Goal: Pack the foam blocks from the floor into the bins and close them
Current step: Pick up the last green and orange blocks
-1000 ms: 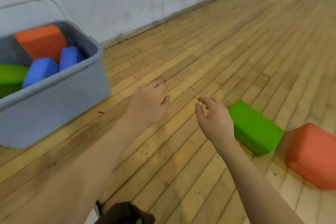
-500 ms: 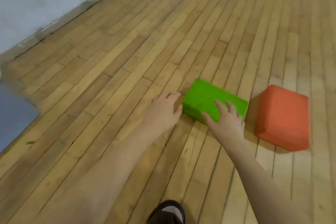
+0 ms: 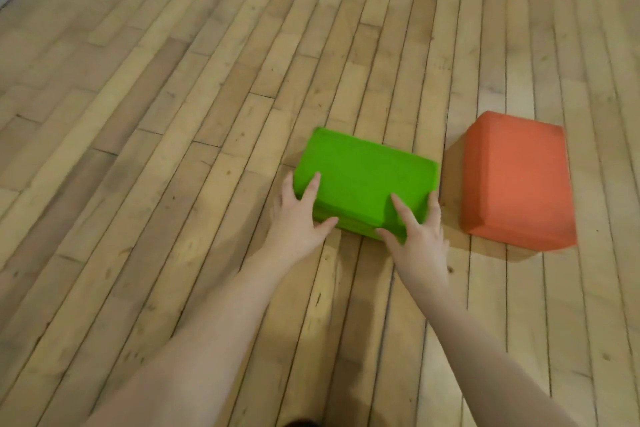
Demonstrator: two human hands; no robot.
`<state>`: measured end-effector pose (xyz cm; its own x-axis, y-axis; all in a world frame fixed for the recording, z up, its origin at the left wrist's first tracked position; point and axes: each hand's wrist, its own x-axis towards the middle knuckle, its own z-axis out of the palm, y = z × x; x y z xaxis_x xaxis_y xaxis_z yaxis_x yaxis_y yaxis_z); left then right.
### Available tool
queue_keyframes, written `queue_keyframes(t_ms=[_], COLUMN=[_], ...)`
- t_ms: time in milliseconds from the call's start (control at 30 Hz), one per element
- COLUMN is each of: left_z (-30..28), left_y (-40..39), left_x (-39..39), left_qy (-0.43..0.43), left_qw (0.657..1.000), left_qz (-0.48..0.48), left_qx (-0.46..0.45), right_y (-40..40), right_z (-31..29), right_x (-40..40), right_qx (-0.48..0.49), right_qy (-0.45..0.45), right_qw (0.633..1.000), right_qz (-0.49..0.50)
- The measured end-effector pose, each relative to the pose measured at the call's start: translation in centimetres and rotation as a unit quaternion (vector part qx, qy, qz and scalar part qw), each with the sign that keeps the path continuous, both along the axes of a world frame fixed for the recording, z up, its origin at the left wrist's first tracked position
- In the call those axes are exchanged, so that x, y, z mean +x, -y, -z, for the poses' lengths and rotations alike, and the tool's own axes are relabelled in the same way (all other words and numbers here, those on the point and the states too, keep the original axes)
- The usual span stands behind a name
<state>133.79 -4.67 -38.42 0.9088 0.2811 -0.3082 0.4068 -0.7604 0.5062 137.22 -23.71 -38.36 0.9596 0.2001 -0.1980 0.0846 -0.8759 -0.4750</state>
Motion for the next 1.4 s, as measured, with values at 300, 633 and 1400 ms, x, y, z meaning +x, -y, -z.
queue_keyframes(t_ms=[300,633,1400], left_z=[-5.0,-8.7,-5.8], left_y=[1.4,0.9,11.0], left_x=[-6.3,-7.4,4.2], left_qy=[0.119,0.305,0.037], left_qw=[0.965,0.869,0.968], left_qz=[0.032,0.208,0.012], left_qx=[0.23,0.331,0.249], right_y=[0.8,2.2,12.0], right_z=[-5.4,-9.4,0.9], right_x=[-3.5,-4.9,6.3], right_qx=[0.004,0.079,-0.157], right_qy=[0.128,0.101,-0.02], right_qw=[0.991,0.992,0.981], right_qz=[-0.026,-0.017,0.117])
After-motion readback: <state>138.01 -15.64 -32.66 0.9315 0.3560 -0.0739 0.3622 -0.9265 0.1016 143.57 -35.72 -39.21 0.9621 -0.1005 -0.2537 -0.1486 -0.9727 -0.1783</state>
